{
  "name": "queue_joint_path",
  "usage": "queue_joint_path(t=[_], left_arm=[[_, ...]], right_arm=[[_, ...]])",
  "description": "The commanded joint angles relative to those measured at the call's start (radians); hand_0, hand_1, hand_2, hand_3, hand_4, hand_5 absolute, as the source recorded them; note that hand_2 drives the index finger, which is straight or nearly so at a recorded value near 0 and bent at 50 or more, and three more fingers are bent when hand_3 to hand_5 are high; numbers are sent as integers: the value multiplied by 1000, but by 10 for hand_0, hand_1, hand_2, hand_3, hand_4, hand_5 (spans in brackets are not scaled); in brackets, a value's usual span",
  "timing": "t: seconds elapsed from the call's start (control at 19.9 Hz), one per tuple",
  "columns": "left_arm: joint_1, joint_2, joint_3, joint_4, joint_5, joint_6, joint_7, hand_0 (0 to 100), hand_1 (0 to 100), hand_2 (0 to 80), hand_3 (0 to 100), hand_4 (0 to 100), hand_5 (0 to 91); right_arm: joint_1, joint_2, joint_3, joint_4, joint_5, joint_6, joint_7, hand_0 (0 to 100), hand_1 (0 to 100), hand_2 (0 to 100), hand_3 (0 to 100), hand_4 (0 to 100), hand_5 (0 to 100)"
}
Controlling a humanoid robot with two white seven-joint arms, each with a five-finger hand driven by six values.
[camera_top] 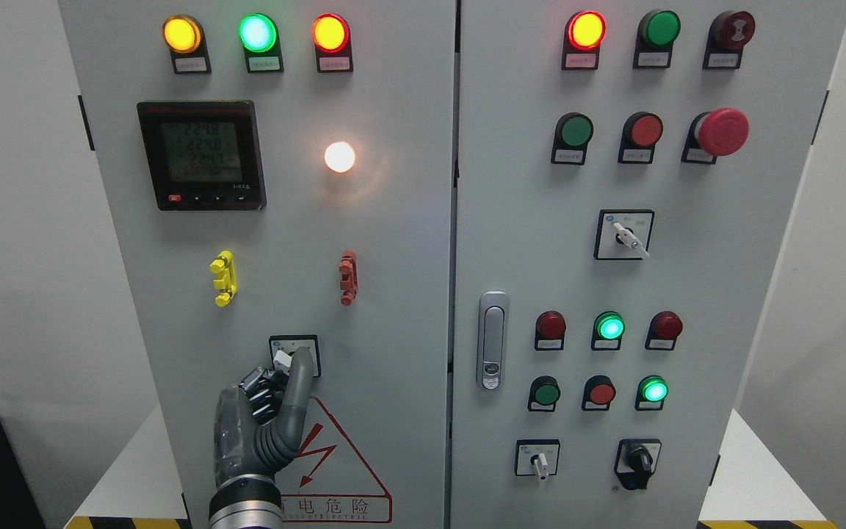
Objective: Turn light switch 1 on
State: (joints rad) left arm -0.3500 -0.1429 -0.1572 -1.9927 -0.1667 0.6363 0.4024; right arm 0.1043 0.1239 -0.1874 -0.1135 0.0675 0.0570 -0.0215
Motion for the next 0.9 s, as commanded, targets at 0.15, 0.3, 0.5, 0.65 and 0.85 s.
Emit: queue_joint_path(t=[0.15, 0.3, 0.5, 0.65, 0.85], left_arm=[[28, 5, -4, -6, -1, -13, -2, 133, 347, 689, 1000, 1000, 885], [40, 5, -2, -6, -2, -47, -2, 39, 364, 704, 1000, 1000, 885], [49, 8, -2, -6, -2, -79, -2, 10, 365, 718, 1000, 1000, 884], [83, 11, -1, -8, -5, -102, -2, 2, 364, 723, 1000, 1000, 884], [181, 23, -1, -9, -5, -202, 0, 0, 362, 726, 1000, 1000, 884]], right_arm=[[0, 0, 0, 0, 0, 0, 0, 0, 0, 0, 0, 0, 0], [0, 0, 0, 0, 0, 0, 0, 0, 0, 0, 0, 0, 0], [0, 0, 0, 0, 0, 0, 0, 0, 0, 0, 0, 0, 0], [0, 0, 0, 0, 0, 0, 0, 0, 0, 0, 0, 0, 0], [0, 0, 0, 0, 0, 0, 0, 0, 0, 0, 0, 0, 0]])
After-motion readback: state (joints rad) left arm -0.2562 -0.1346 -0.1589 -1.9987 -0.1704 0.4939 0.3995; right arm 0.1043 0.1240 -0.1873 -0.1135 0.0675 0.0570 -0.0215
